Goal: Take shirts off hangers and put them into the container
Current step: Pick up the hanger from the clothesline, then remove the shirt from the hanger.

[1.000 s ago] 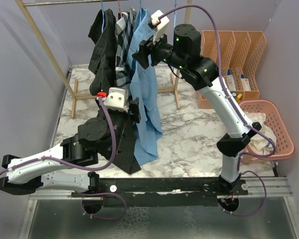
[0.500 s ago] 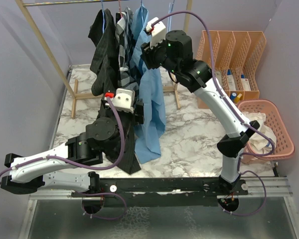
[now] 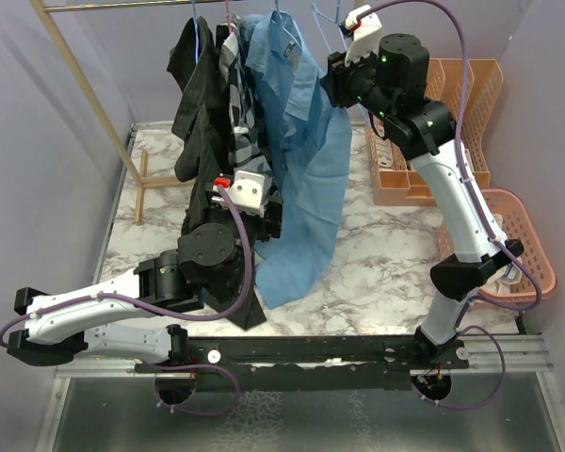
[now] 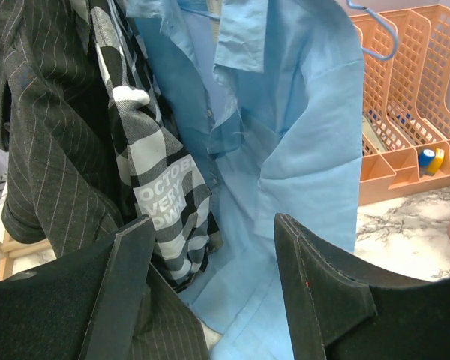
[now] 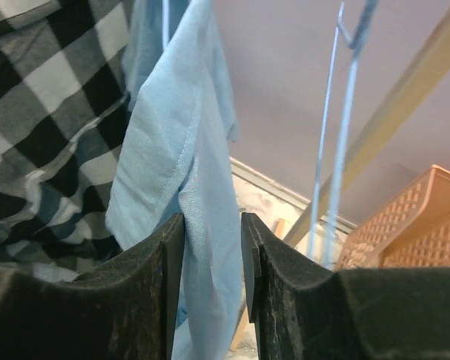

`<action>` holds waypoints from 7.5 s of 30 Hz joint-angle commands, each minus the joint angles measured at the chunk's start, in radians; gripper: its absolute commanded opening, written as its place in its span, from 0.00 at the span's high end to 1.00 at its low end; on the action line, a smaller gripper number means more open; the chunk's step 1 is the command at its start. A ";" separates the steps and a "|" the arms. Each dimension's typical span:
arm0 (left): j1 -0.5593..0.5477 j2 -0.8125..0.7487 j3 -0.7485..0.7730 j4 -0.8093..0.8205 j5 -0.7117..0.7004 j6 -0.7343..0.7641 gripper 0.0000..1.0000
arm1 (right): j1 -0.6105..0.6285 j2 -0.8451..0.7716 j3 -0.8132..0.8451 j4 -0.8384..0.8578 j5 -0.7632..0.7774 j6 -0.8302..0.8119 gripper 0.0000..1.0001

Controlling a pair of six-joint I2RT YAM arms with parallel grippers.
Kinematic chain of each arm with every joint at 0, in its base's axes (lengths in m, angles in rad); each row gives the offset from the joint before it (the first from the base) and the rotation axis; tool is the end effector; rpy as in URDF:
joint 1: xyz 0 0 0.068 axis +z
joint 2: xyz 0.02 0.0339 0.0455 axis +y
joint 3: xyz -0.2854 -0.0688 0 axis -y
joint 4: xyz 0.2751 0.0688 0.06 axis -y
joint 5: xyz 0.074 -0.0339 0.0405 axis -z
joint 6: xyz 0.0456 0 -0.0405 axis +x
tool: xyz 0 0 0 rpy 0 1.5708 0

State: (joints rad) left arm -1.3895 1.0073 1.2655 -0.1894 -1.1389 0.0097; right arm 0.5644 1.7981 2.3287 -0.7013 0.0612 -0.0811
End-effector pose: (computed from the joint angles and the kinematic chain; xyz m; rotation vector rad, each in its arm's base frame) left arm 0.0788 -0.2002 0.4894 0.1520 1.5394 -0.2399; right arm 0.3471 0.2164 0.5622 -0.5123 1.6740 0.3008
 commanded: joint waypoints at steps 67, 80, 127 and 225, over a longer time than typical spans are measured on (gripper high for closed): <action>-0.003 0.045 -0.003 -0.006 0.051 -0.054 0.33 | 0.055 0.079 0.057 -0.031 -0.092 0.112 0.99; -0.003 0.053 -0.039 -0.006 0.063 -0.096 0.33 | 0.054 -0.068 0.032 0.146 0.001 0.173 0.99; -0.003 0.191 0.027 0.411 0.171 0.492 0.10 | -0.066 -1.131 -1.037 0.102 -0.407 0.141 0.99; 0.187 0.368 0.290 0.152 0.035 0.419 1.00 | -0.072 -1.024 -0.515 -0.284 -0.157 -0.102 0.34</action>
State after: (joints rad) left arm -1.1919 1.3602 1.5024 -0.0185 -0.9756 0.4164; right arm 0.4957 0.7204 1.6932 -0.9806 -0.2543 -0.1322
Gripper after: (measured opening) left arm 0.072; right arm 0.656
